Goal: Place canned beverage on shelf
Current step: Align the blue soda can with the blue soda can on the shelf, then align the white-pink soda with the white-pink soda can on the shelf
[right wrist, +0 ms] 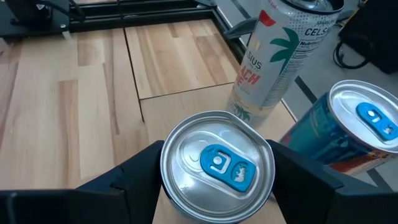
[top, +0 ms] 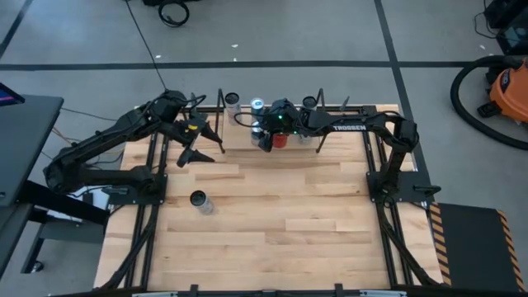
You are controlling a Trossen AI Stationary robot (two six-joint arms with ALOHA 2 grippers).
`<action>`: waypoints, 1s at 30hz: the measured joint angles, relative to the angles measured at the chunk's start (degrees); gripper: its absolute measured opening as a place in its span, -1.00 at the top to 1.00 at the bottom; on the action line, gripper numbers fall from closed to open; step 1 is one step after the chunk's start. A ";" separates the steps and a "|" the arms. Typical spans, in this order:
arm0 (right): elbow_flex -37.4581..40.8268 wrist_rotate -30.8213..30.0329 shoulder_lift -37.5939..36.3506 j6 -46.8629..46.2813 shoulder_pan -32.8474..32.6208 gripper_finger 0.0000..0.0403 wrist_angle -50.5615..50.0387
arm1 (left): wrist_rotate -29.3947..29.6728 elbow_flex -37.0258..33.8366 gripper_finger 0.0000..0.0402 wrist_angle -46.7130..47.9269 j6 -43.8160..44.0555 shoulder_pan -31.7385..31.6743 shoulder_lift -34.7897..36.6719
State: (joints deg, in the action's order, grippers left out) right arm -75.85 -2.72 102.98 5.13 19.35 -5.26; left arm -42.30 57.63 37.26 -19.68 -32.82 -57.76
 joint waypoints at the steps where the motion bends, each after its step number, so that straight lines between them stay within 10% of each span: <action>1: 0.00 0.00 0.00 0.01 0.00 -0.34 0.03 | -0.02 0.00 -0.77 0.00 0.00 0.00 0.00; 30: 0.11 2.35 -0.30 2.88 0.74 -0.57 3.60 | 0.01 0.00 -0.77 1.07 0.02 0.38 0.00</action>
State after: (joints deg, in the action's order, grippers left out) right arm -75.75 -0.37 102.68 8.00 20.10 -1.65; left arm -42.29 57.63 38.33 -19.66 -32.44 -57.76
